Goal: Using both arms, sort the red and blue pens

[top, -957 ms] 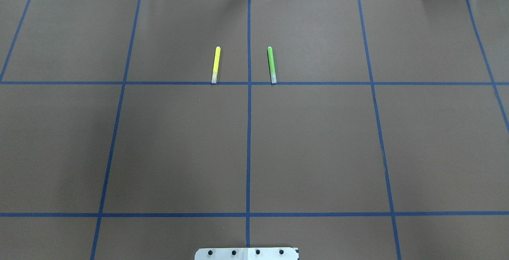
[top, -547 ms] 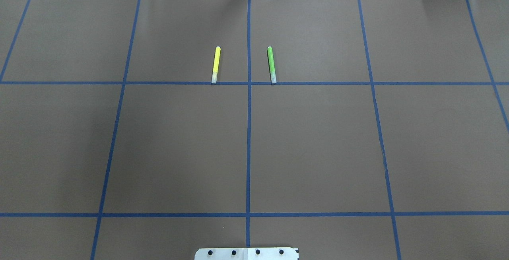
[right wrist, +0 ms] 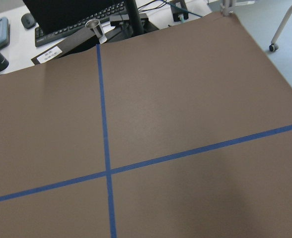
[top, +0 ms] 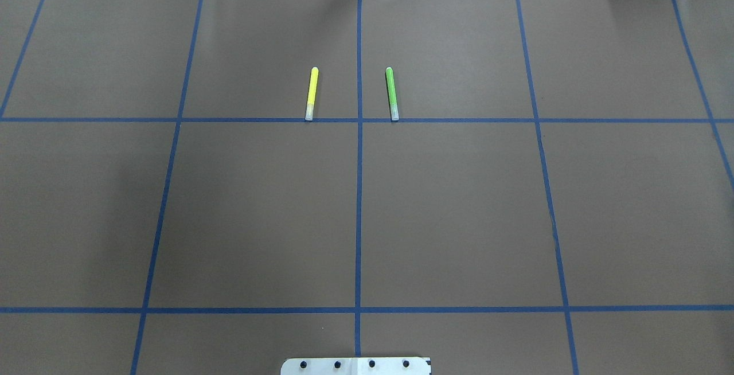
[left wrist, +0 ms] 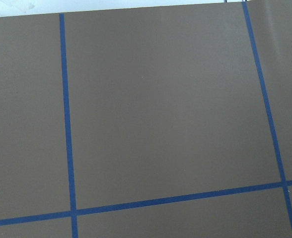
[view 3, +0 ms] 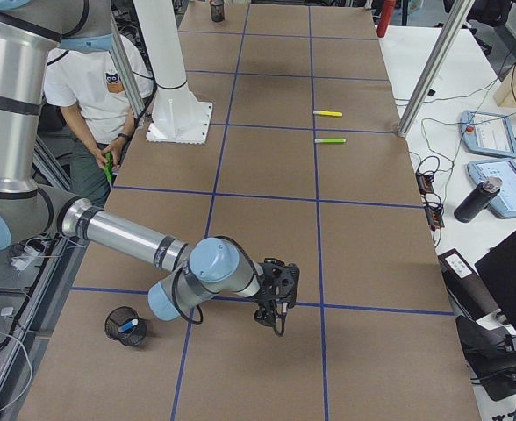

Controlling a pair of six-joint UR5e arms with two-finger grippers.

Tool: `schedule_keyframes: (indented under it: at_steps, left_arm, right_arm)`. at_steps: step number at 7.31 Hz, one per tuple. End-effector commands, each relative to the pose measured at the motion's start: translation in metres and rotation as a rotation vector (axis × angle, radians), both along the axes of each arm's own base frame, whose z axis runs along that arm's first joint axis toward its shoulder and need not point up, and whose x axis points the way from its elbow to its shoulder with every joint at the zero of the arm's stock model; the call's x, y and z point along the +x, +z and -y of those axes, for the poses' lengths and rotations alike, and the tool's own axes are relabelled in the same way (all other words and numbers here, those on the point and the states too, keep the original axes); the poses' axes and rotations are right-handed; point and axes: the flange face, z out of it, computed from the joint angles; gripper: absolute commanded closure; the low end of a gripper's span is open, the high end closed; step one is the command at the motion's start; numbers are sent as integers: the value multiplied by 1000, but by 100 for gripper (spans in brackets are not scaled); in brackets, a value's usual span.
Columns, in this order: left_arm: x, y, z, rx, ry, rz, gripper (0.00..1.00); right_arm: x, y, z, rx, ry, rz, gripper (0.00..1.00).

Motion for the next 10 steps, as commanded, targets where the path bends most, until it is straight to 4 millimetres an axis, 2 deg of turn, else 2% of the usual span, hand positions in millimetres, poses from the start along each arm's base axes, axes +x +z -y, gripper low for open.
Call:
schedule_keyframes:
  at_steps: [1,3,4,5,6,8,10]
  left_arm:
    - [-1,36,5,1,58,51,1]
    - [-1,57,6,-41,63,48,1]
    - [-1,63,7,-61,71,45,1]
    - [0,61,7,-121,80,46,1]
    - [-3,73,-1,-119,117,54,0]
    - [-5,76,-10,-116,128,35,0]
    - [-2,95,-33,-157,136,-21,0]
  right_arm:
    - [-49,-37,59,-5,-222,-66,0]
    - [-51,-75,58,-31,-375,-140,0]
    - [-56,-73,57,-40,-425,-152,0]
    - [-71,-71,57,-55,-462,-152,0]
    - [-79,-69,56,-68,-481,-150,0]
    - [-85,-71,55,-91,-497,-141,0]
    - [-87,-90,59,-132,-505,-136,0]
